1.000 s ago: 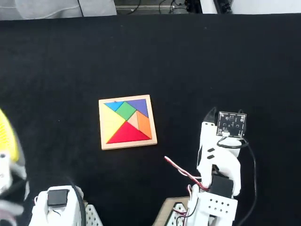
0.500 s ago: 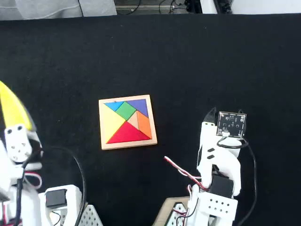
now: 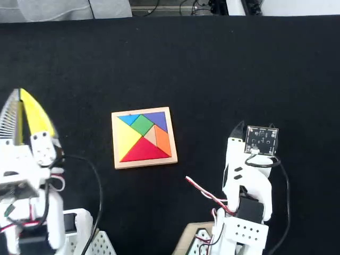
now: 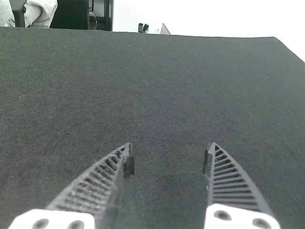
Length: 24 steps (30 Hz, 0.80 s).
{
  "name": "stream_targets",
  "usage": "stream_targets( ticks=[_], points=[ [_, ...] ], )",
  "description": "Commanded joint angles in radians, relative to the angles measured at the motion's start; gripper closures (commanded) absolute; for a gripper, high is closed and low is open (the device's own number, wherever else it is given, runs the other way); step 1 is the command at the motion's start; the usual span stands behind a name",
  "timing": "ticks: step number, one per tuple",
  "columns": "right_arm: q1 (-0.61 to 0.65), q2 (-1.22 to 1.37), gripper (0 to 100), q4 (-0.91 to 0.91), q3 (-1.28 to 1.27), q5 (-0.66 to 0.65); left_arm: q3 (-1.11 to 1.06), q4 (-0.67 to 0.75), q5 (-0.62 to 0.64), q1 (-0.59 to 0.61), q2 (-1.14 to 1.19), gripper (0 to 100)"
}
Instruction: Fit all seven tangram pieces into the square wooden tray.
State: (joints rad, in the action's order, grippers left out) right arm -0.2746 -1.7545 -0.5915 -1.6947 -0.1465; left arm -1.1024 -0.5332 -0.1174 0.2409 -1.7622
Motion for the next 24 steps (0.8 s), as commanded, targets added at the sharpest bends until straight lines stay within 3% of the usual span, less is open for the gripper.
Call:
stream_targets(
  ticks=[1, 4, 11, 18, 24],
  points=[
    [0.017, -0.021, 75.5, -0.006, 0.004, -0.014, -0.159, 0.020, 0.011, -0.027, -0.068, 97],
    [0.017, -0.021, 75.5, -0.006, 0.004, -0.014, -0.263, 0.078, 0.017, -0.027, -0.061, 97],
    [0.017, -0.021, 75.5, -0.005, 0.004, -0.014, -0.607, 0.374, 0.017, -0.028, -0.049, 97],
    [0.018, -0.021, 75.5, -0.003, 0.004, -0.014, -0.599, 0.278, 0.018, -0.030, -0.023, 97],
    [0.018, -0.021, 75.5, -0.005, 0.004, -0.014, -0.599, 0.055, 0.018, -0.107, -0.025, 97]
  ],
)
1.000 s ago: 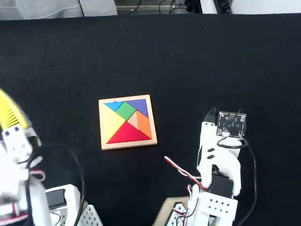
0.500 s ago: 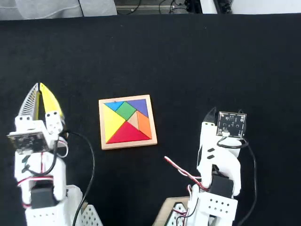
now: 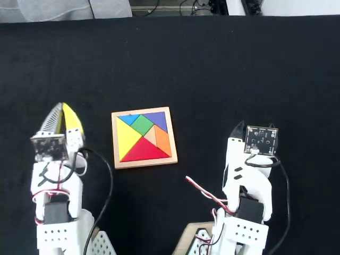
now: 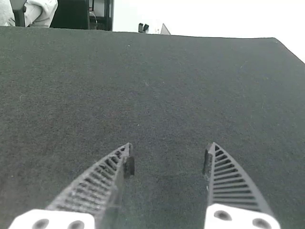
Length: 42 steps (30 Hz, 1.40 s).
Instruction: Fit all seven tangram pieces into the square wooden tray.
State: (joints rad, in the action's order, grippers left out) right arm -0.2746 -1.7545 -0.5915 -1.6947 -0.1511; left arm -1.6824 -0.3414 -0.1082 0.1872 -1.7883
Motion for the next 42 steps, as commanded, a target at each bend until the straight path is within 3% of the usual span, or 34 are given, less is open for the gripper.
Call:
stream_targets(
  ticks=[1, 6, 12, 16, 32, 37, 42],
  points=[
    [0.018, -0.021, 75.5, -0.005, 0.004, -0.009, -0.019, -0.175, 0.009, -0.062, 0.002, 97],
    [0.018, -0.021, 75.5, -0.005, 0.004, -0.009, -0.019, -0.382, 0.008, -0.076, 0.002, 97],
    [0.044, -0.021, 75.5, -0.006, 0.004, -0.009, -0.019, -0.735, 0.003, -0.077, -0.005, 97],
    [0.051, -0.019, 75.5, -0.006, 0.004, -0.011, -0.019, -0.858, 0.003, -0.073, -0.006, 97],
    [0.060, -0.019, 75.5, -0.008, 0.004, -0.011, -0.019, -0.918, 0.008, -0.068, -0.008, 97],
    [0.230, -0.019, 75.5, -0.095, 0.004, -0.009, -0.019, -0.918, 0.008, -0.068, -0.008, 97],
    [0.411, -0.028, 75.2, -0.442, 0.004, -0.009, -0.019, -0.918, 0.008, -0.068, -0.008, 97]
  ],
)
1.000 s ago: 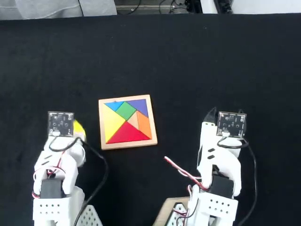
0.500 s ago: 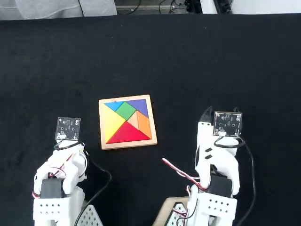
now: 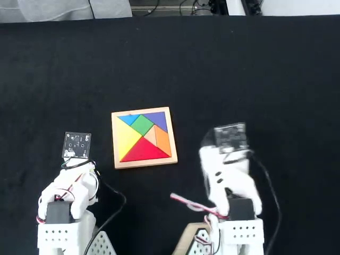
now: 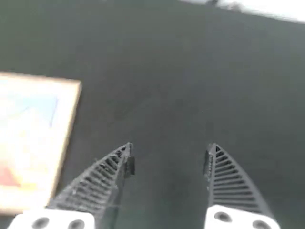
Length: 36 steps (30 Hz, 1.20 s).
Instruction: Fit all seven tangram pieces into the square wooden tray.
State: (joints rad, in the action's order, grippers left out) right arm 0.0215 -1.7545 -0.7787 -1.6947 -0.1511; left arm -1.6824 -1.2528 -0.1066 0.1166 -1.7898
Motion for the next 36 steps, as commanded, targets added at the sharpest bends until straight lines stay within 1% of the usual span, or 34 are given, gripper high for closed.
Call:
stream_targets(
  ticks=[1, 8, 9, 11, 17, 27, 29, 33, 34, 36],
  points=[
    [0.112, -0.030, 75.1, -0.307, 0.004, -0.009, -0.019, -0.006, 0.006, 0.002, -0.006, 97],
    [0.015, -0.021, 75.4, -0.351, 0.004, -0.003, -0.019, -0.006, 0.006, 0.002, -0.006, 97],
    [0.008, -0.021, 75.4, -0.379, 0.004, -0.003, -0.019, -0.006, 0.006, 0.002, -0.006, 97],
    [0.011, -0.030, 75.4, -0.468, 0.004, -0.003, -0.019, -0.006, 0.006, 0.002, -0.006, 97],
    [0.008, -0.019, 75.5, -0.465, 0.004, 0.084, -0.019, -0.006, 0.006, 0.002, -0.006, 97],
    [0.009, -0.025, 75.5, -0.468, 0.004, 0.110, -0.018, -0.006, 0.008, -0.007, -0.006, 97],
    [0.008, -0.027, 75.5, -0.468, 0.004, 0.196, -0.018, -0.006, 0.008, -0.007, -0.006, 97],
    [0.003, -0.019, 75.5, -0.470, 0.004, 0.508, -0.018, -0.006, 0.018, -0.007, -0.006, 97],
    [0.008, -0.022, 75.5, -0.470, 0.004, 0.582, -0.018, -0.006, 0.051, -0.007, -0.006, 97],
    [0.006, -0.025, 75.5, -0.470, 0.004, 0.715, -0.018, -0.002, 0.183, 0.002, -0.006, 97]
  ],
)
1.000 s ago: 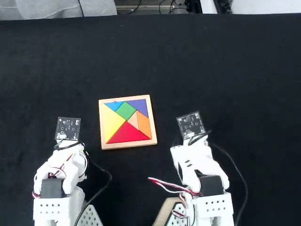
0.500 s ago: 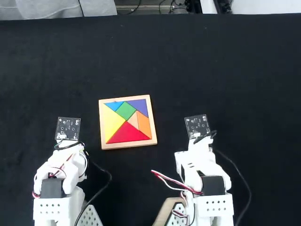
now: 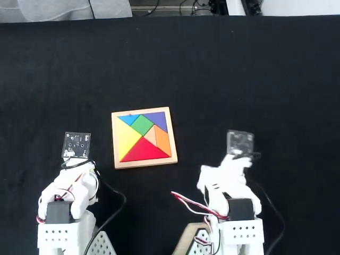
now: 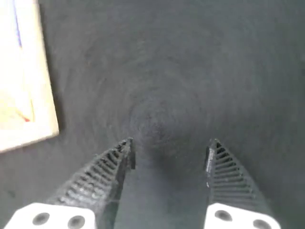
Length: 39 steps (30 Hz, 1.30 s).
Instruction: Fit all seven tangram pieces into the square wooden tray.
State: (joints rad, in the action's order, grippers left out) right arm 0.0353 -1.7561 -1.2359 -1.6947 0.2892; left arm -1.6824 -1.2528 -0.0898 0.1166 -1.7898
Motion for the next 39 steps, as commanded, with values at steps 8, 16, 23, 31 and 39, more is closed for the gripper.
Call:
stream_targets(
  ticks=[8, 16, 23, 31, 39],
  points=[
    [-0.006, -0.025, 75.2, -0.005, 0.004, 0.477, -0.018, 0.000, 0.934, -0.008, -0.006, 97],
    [0.140, -0.027, 75.4, -0.011, 0.004, 0.322, -0.018, 0.083, 1.008, -0.007, -0.006, 97],
    [0.098, -0.027, 75.0, 0.060, 0.004, 0.319, 0.010, 0.178, 1.008, 0.004, -0.008, 97],
    [0.028, -0.025, 75.0, 0.020, 0.004, -0.043, 0.018, 0.060, 0.724, -0.025, -0.008, 97],
    [0.025, -0.025, 75.3, -0.011, 0.004, -0.453, -0.008, -0.009, 0.299, 0.044, -0.006, 97]
  ],
)
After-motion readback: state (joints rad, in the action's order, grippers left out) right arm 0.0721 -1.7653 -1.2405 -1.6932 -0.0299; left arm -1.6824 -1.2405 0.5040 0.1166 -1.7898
